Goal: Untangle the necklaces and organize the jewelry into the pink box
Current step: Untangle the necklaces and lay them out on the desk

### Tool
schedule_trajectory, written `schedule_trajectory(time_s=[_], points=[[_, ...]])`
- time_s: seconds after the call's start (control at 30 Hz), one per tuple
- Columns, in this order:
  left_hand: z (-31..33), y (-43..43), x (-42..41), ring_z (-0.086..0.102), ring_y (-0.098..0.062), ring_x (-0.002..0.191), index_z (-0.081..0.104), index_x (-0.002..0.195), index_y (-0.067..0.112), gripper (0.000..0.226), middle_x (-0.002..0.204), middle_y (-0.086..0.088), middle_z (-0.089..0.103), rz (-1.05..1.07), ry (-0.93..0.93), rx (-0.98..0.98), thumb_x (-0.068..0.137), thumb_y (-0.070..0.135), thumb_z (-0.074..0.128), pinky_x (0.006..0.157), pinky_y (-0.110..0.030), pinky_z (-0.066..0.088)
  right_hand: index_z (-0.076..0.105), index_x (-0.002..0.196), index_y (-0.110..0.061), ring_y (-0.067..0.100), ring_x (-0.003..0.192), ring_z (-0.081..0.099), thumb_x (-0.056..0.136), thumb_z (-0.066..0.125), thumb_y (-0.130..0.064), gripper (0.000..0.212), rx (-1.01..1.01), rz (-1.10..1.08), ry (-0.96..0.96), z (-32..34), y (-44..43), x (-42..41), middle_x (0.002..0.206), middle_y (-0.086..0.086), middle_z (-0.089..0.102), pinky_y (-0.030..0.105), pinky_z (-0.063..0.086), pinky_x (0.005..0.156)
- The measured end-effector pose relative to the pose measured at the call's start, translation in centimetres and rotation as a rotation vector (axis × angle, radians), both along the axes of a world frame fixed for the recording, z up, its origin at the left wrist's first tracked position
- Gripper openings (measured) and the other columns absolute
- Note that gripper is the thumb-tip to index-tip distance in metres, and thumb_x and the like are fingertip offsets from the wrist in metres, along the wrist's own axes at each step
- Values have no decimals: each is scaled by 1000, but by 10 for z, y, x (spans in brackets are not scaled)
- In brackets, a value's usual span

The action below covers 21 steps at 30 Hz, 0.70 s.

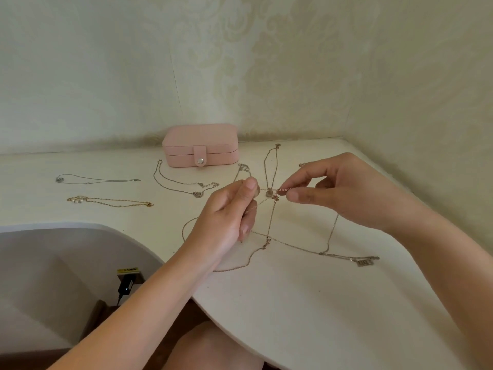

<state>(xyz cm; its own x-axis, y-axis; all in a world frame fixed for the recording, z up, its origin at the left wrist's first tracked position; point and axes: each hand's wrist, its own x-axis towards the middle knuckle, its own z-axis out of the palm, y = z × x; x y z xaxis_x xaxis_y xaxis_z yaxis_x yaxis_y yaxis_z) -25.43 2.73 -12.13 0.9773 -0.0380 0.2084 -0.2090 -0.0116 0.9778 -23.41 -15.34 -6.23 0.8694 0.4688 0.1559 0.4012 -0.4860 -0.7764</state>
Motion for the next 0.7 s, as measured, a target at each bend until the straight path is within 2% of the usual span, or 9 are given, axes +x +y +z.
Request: schedule_trajectory(time_s=[0.07,0.13,0.23,0.3,0.4,0.43,0.5,0.6,0.7], points=[[0,1,-1,22,-9,39,48,74,6,41,39,4,27,-72,62,-32,84,45,45,40,-17,21,76,86,-27,6,38,34,84,67,-22,10,-3,-19,-52,-1,-1,1,62,-16,60,8,27,39],[2,3,-3,20,-8,39,48,71,12,34,39,4,23,-209,170,-75,84,43,47,38,-16,18,75,87,-31,4,40,39,87,64,-23,14,-33,-23,-102,-3,-2,1,62,-11,60,8,27,41],[6,5,-4,17,-6,39,48,68,16,29,36,7,21,-357,289,-152,81,43,49,36,-13,16,74,86,-32,7,42,35,89,61,-21,17,-13,7,-137,-7,-1,2,59,-8,59,12,27,44],[7,7,-2,16,-5,38,50,59,21,31,34,8,21,-380,327,-209,80,43,48,35,-12,14,73,85,-28,7,47,34,89,62,-18,15,56,29,-122,-8,0,3,58,-10,57,16,31,50],[7,9,1,17,-3,36,56,53,24,37,33,10,21,-381,339,-267,81,48,46,35,-14,10,72,87,-21,9,62,48,91,60,-12,15,152,84,-19,-9,1,4,75,-8,66,22,40,64],[7,10,1,17,-2,36,58,54,25,39,33,11,21,-379,333,-277,82,50,47,35,-14,10,72,88,-17,8,63,48,91,58,-10,16,183,103,20,-9,2,4,74,-7,66,21,40,64],[7,11,1,18,-1,36,57,54,25,40,32,12,22,-364,313,-309,82,53,52,35,-14,11,70,88,-13,5,60,47,91,56,-7,16,250,123,88,-9,3,4,72,-7,66,15,37,59],[6,15,3,18,-1,34,56,52,24,38,30,13,23,-307,268,-425,86,41,55,34,-15,12,70,86,-13,-2,54,48,88,59,-10,12,280,83,104,-5,1,3,66,-10,64,6,32,54],[7,20,4,11,-3,35,69,66,23,16,28,12,26,-290,204,-600,80,23,63,34,-15,12,72,82,-13,-4,49,49,82,66,-12,6,304,35,101,-1,-3,2,63,-9,63,2,34,48]])
